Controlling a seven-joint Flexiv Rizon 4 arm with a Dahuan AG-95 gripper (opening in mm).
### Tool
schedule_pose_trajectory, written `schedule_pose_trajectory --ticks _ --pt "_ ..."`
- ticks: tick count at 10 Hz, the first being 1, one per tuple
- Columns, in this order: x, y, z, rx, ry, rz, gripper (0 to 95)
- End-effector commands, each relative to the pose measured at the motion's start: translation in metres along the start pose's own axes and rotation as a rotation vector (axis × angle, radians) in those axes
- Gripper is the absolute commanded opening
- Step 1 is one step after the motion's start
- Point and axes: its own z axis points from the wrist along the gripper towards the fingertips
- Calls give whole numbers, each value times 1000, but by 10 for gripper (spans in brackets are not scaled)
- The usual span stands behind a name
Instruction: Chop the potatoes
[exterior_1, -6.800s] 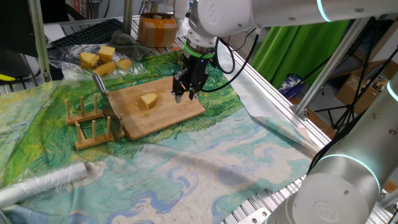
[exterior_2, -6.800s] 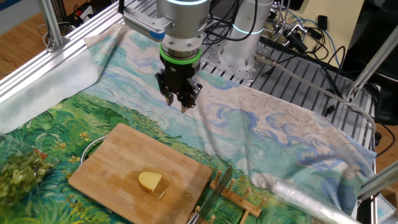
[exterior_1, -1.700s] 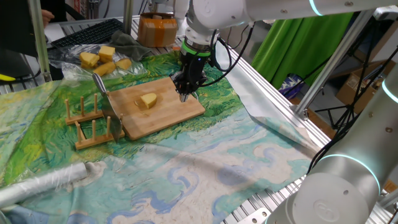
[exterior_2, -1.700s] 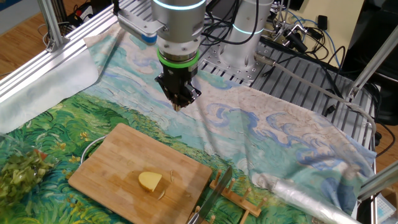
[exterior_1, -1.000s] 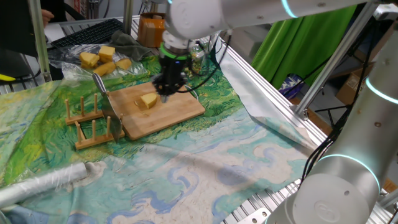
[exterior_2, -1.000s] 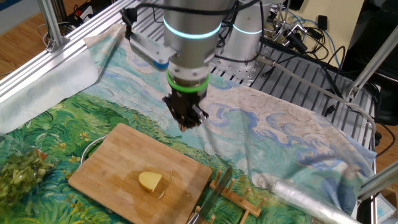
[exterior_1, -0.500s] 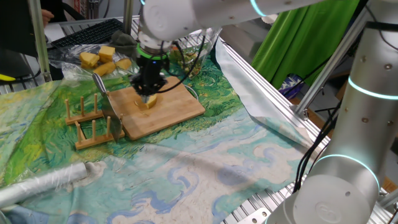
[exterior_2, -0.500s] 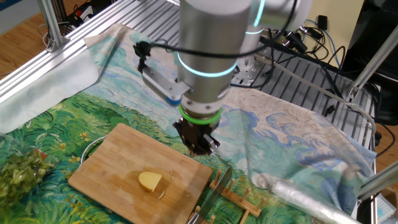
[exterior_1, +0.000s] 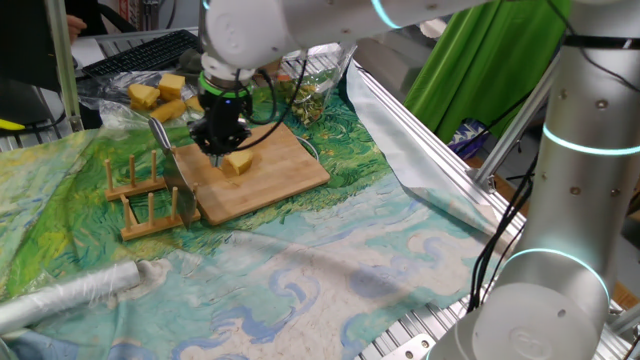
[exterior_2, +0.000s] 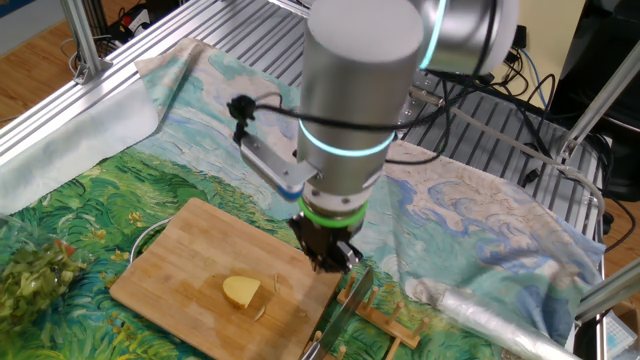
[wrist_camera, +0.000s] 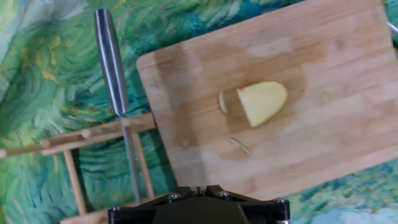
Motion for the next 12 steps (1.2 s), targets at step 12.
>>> schedule_pose_trajectory --ticks 12 --pt "-10 18 14 16 -2 35 0"
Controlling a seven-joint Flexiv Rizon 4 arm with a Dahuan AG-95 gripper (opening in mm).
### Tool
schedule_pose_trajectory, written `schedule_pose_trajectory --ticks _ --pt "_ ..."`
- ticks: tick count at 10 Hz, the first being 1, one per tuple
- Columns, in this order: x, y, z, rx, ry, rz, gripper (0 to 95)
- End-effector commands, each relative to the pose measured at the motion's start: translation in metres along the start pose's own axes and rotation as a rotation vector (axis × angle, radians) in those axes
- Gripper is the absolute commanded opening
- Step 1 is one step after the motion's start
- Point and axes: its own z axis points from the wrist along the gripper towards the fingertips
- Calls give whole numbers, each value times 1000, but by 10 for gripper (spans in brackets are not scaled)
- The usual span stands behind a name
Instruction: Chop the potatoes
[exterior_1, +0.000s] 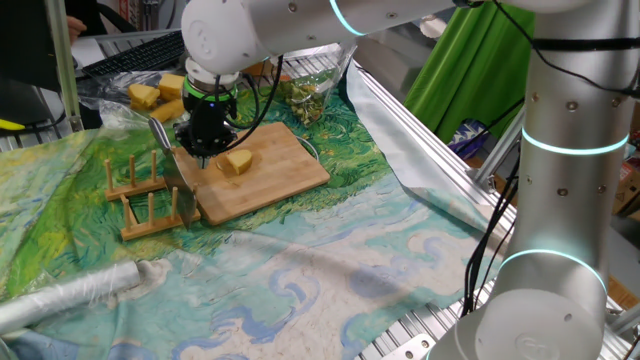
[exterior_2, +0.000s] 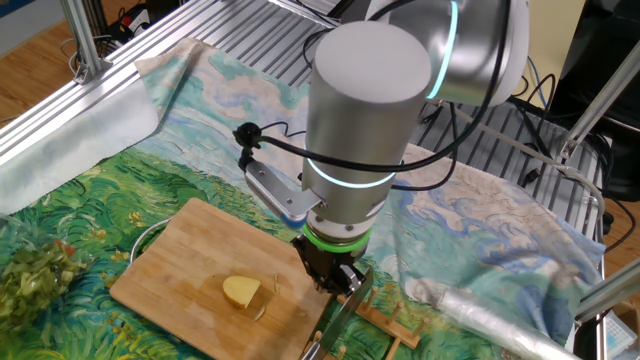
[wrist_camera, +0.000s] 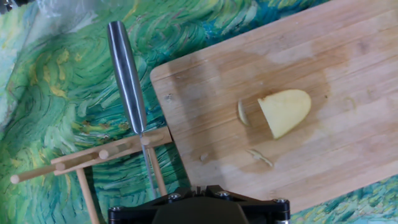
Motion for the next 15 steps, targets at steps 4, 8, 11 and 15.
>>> schedule_pose_trajectory --ticks 4,8,11,15 --pt "-1 0 0 18 10 -35 0" --pt "-1 0 0 34 18 -172 0" --pt "-1 0 0 18 33 -212 0" --pt "0 1 0 14 33 -190 0"
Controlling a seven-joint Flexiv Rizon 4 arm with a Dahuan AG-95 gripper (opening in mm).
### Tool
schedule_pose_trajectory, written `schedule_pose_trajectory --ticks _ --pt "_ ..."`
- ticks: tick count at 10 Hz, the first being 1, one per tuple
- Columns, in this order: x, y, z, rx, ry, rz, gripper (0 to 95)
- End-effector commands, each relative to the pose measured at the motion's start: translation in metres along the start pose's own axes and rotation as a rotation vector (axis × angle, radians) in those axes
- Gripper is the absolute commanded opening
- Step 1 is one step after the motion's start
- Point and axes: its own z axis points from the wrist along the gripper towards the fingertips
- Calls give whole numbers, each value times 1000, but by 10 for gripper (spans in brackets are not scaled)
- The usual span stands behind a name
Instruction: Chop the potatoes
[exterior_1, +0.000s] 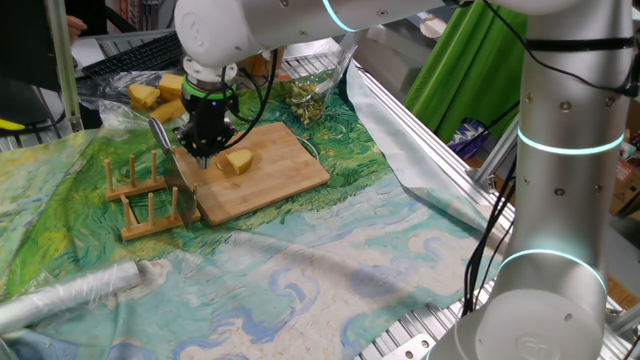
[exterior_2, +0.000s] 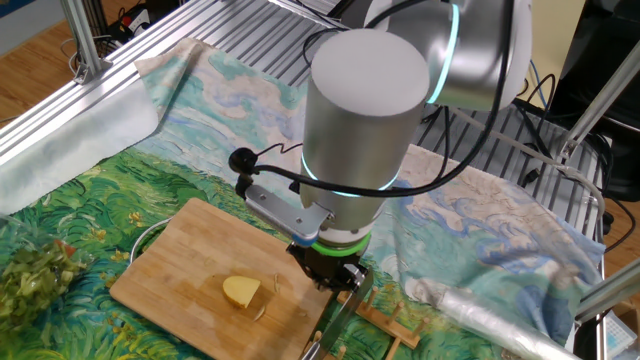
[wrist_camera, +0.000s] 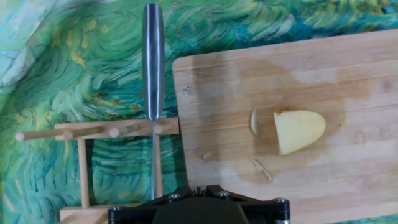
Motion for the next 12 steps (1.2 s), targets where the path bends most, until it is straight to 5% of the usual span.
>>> schedule_pose_trajectory --ticks 1,12 --pt "-1 3 0 -10 -5 51 190" --pt "-11 40 5 -36 -6 108 190"
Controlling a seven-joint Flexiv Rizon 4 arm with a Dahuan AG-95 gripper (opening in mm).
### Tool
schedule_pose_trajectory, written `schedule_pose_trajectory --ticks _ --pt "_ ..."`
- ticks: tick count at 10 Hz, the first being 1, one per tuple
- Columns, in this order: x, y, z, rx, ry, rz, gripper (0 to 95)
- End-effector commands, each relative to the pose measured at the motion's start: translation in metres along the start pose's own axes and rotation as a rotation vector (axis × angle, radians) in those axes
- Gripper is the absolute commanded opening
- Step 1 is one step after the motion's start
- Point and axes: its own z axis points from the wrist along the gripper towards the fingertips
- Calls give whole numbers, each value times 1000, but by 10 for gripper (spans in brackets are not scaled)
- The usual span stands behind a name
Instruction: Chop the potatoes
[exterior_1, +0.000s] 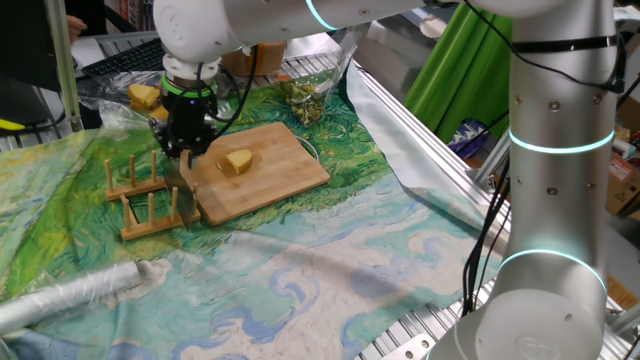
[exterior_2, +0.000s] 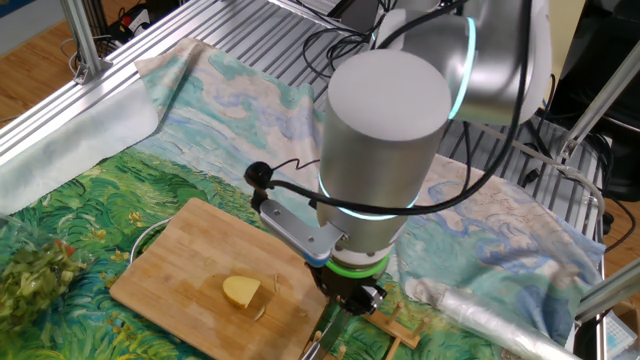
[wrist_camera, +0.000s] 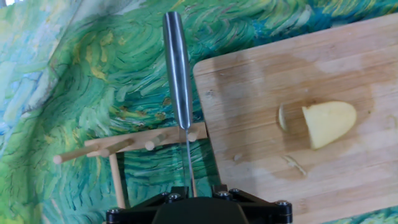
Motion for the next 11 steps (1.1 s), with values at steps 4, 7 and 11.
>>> schedule_pose_trajectory --ticks 4,7,11 --pt "-9 11 16 -19 4 -8 190" --pt "-13 13 25 -20 3 -16 190" --pt "-15 13 34 -18 1 -30 190"
